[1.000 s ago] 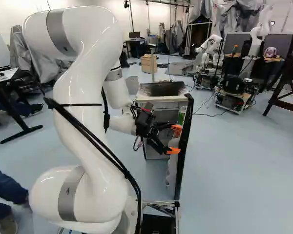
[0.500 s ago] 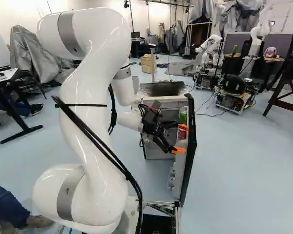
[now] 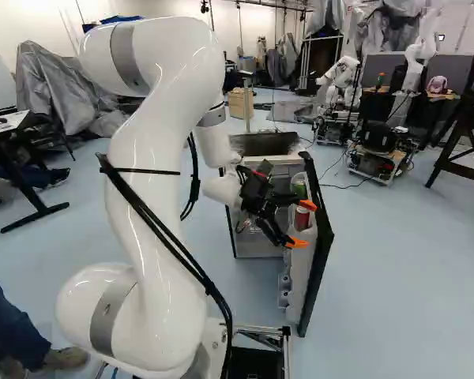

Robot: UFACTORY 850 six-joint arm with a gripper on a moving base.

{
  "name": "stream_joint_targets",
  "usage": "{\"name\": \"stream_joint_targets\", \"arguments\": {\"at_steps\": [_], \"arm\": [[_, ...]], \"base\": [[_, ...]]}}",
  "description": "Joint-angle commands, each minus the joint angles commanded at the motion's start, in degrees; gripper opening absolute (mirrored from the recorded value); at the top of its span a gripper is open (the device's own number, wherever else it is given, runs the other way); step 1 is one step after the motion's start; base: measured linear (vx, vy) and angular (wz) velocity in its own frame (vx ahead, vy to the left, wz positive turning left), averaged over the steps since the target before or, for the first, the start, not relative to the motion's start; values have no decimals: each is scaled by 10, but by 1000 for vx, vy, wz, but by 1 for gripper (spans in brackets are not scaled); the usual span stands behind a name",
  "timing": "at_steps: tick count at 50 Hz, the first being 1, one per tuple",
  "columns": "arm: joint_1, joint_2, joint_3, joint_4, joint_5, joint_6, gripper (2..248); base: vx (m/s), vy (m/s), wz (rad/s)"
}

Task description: Grab a drink from the fridge

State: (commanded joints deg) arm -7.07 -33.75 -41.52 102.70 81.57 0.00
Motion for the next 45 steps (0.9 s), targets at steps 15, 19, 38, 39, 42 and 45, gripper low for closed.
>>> {"name": "stream_joint_targets", "arguments": {"at_steps": [15,19,38,39,42,45], "arm": [[-29,-10,-26,0,0,0,247],[-36,-13,-33,0,-3,0,247],[-71,-27,-68,0,-20,0,247],[-73,-27,-70,0,-20,0,247],[-79,-30,-76,0,-21,0,247],[-84,-32,-81,0,-21,0,247]], "base": [[0,0,0],[0,0,0],[0,0,0],[0,0,0],[0,0,0],[0,0,0]]}}
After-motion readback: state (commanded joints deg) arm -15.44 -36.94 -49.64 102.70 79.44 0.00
